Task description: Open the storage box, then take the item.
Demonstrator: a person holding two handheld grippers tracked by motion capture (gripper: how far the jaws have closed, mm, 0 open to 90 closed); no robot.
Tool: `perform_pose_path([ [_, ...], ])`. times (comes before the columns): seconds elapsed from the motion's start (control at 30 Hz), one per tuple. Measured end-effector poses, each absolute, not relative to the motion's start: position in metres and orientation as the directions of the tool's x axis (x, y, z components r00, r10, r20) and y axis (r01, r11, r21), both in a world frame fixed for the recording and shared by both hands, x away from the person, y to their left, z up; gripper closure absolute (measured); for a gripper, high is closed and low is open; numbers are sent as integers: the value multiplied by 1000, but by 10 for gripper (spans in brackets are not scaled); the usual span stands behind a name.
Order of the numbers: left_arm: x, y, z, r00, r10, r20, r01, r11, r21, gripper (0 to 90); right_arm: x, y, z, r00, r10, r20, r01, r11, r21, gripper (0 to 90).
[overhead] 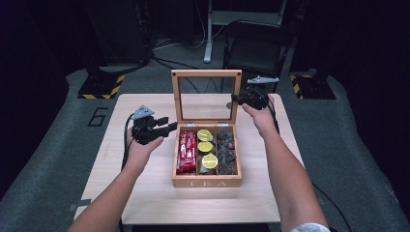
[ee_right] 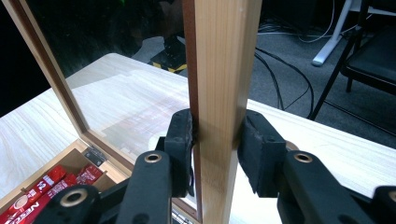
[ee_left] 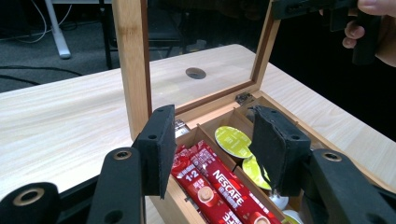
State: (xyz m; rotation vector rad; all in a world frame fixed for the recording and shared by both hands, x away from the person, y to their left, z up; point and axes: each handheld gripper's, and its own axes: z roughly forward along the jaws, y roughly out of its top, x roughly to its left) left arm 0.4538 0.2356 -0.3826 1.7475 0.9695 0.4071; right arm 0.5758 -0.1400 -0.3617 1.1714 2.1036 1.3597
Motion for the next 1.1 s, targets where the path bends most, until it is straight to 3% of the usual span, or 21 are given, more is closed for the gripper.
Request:
perform_pose_path([
  [1.1,443,231,-391,624,762,-173,431,-151,890,463,581,-141,-362,-582,801,140,456,179,872,656],
])
